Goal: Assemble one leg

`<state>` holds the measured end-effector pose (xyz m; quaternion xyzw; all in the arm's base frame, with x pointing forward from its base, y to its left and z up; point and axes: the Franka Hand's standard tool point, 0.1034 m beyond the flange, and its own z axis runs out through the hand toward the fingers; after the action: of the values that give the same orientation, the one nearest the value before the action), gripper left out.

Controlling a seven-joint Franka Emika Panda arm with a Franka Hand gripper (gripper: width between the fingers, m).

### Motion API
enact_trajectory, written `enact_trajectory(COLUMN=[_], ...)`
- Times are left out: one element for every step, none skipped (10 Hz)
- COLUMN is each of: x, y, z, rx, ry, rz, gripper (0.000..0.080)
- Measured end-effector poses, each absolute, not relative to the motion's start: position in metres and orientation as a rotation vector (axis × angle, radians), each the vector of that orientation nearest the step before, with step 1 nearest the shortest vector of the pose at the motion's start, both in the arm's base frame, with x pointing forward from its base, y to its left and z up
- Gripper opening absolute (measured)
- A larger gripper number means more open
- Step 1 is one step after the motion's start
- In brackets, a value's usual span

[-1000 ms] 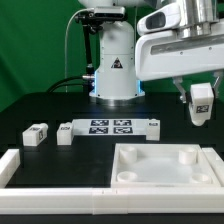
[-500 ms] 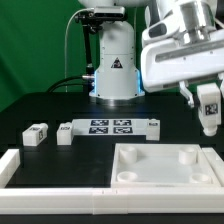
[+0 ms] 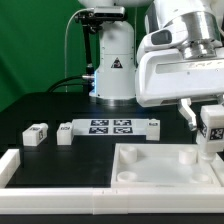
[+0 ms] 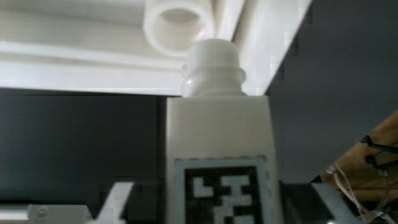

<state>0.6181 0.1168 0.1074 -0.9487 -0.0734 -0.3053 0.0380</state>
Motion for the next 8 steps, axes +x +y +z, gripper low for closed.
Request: enact_trajectory(x=[0.622, 0.623, 0.623, 0.623, 0.623, 0.622, 0.619, 0.617], y=[0.106, 0.096, 0.098, 0.099, 0.098, 0.100, 0.104, 0.106], z=[0.102, 0.098, 0.098, 0.098, 0.098, 0.096, 0.091, 0.084], rx=[-2.920, -2.926, -2.925, -2.925, -2.926, -2.924, -2.925, -2.923], ry=[-0.231, -0.213, -0.216, -0.216, -0.215, -0.217, -0.225, -0.225], rz=[-0.943, -0.949, -0.945, -0.944, -0.944, -0.944, -0.931, -0.924], gripper=[0.0290, 0.0290, 0.0290, 0.0290, 0.0290, 0.0290, 0.0290, 0.0290])
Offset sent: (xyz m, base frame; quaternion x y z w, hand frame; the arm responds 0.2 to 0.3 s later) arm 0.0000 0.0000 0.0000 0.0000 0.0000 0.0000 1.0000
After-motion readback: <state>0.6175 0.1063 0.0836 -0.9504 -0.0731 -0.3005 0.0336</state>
